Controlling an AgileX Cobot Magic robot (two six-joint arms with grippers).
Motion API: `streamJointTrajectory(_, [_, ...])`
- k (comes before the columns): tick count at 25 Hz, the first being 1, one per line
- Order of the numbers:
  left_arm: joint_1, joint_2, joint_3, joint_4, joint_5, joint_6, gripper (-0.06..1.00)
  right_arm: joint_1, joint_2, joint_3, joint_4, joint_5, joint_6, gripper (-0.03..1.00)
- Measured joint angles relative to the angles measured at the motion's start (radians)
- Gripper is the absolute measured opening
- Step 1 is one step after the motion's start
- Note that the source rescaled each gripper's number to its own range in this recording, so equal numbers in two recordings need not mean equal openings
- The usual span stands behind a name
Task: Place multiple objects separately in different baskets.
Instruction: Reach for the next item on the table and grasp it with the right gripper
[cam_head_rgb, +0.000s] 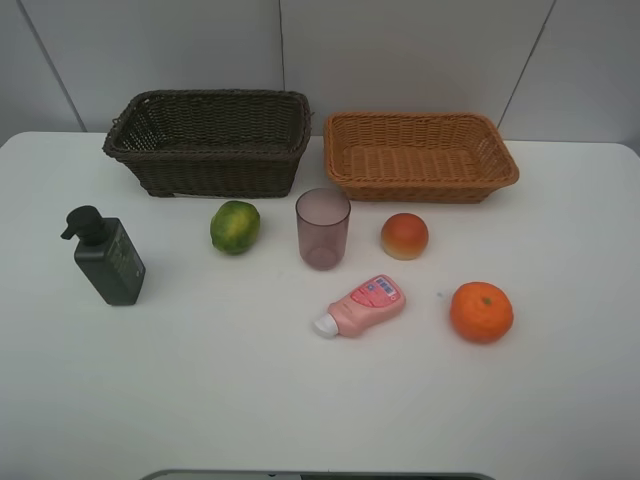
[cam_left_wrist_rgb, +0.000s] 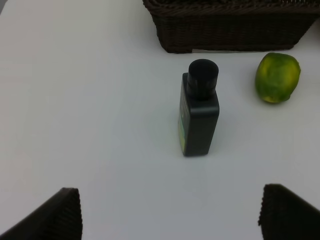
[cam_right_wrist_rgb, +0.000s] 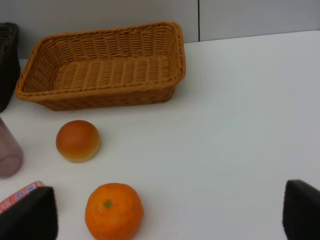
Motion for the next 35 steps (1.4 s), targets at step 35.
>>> streamJointTrajectory(35, [0.000, 0.000, 0.000, 0.000, 0.000, 0.000, 0.92, 0.000, 0.000, 0.000, 0.000, 0.000, 0.000, 1.00])
